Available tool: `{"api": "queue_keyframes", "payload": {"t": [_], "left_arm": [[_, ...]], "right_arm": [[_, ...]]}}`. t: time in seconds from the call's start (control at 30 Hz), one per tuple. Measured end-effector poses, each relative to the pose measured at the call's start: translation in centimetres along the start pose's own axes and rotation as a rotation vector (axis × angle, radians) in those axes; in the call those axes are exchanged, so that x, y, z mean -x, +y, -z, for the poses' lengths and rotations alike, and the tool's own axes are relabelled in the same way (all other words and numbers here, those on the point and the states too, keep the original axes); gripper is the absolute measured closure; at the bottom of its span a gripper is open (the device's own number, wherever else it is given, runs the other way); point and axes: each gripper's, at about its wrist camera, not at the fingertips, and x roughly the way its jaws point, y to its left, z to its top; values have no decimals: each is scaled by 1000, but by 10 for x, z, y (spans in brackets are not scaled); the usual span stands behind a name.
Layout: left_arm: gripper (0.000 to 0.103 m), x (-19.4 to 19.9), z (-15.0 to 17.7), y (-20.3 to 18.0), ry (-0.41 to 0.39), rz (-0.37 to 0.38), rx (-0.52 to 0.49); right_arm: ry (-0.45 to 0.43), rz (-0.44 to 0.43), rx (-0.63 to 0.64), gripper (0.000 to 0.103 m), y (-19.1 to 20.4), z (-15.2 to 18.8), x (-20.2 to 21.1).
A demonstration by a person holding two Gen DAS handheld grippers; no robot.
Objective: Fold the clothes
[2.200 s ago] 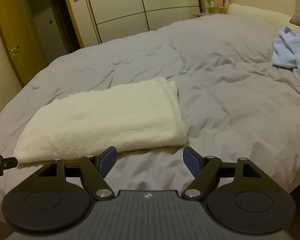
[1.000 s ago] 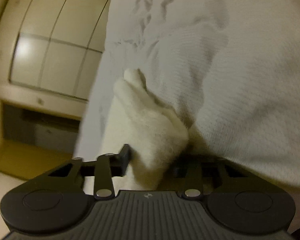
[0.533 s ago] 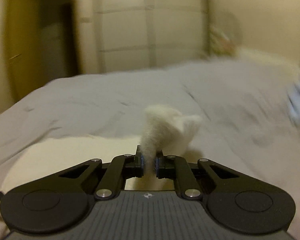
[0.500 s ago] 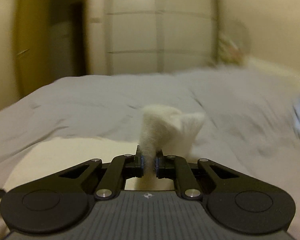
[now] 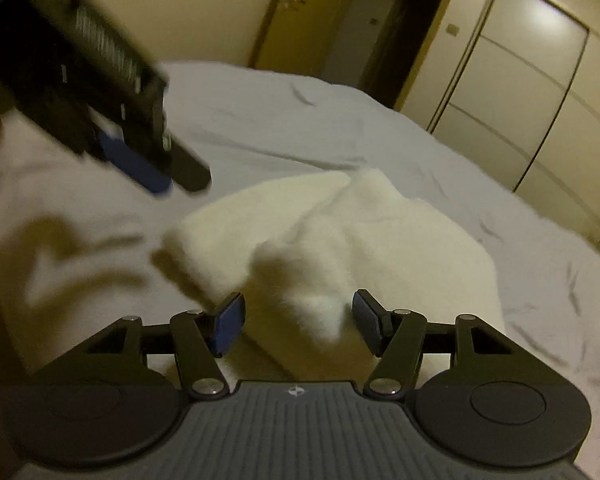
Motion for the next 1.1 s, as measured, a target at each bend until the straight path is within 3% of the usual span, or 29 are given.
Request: {"api": "queue_keyframes", "payload": {"t": [0.07, 0.17, 0.33, 0.4, 0.43, 0.47, 0.53, 0.57, 0.67, 0.7, 0.77, 0.9, 1.03, 1.1], "left_arm": [[64, -6, -6, -1, 10, 36, 16], [57, -25, -20, 4, 35, 99, 78], [53, -70, -43, 26, 91, 164, 213], [53, -85, -48, 32, 102, 185, 250], [53, -91, -50, 34, 105, 202, 267], [53, -97, -52, 35, 103, 214, 279], [52, -106, -56, 35, 95, 224, 292], [52, -111, -59, 34, 93, 224, 288], [55, -124, -68, 27, 92, 204, 248], [72, -127, -71, 22, 91, 196, 217], [79, -127, -76, 6, 73, 174, 114], [87, -87, -83, -22, -75, 118, -100], [87, -59, -80, -16, -141, 76, -179], [87, -61, -68, 6, -113, 44, -130]], "right_arm": [[-19, -8, -81, 43, -19, 2, 17], [-57, 5, -318, 43, -83, 9, 41], [-7, 27, -939, 43, -191, 50, 35], [31, -30, -1209, 50, -223, 79, 17], [57, -62, -1327, 64, -234, 93, 6], [79, -90, -1417, 74, -240, 105, -4], [114, -129, -1515, 80, -248, 123, -21], [126, -143, -1532, 90, -247, 125, -30], [150, -172, -1530, 94, -239, 124, -42], [156, -171, -1512, 94, -237, 121, -44], [159, -129, -1409, 94, -234, 106, -36], [155, -16, -1140, 94, -217, 69, -16], [143, 74, -849, 93, -183, 32, -8], [146, 122, -690, 93, -156, 18, -6]]}}
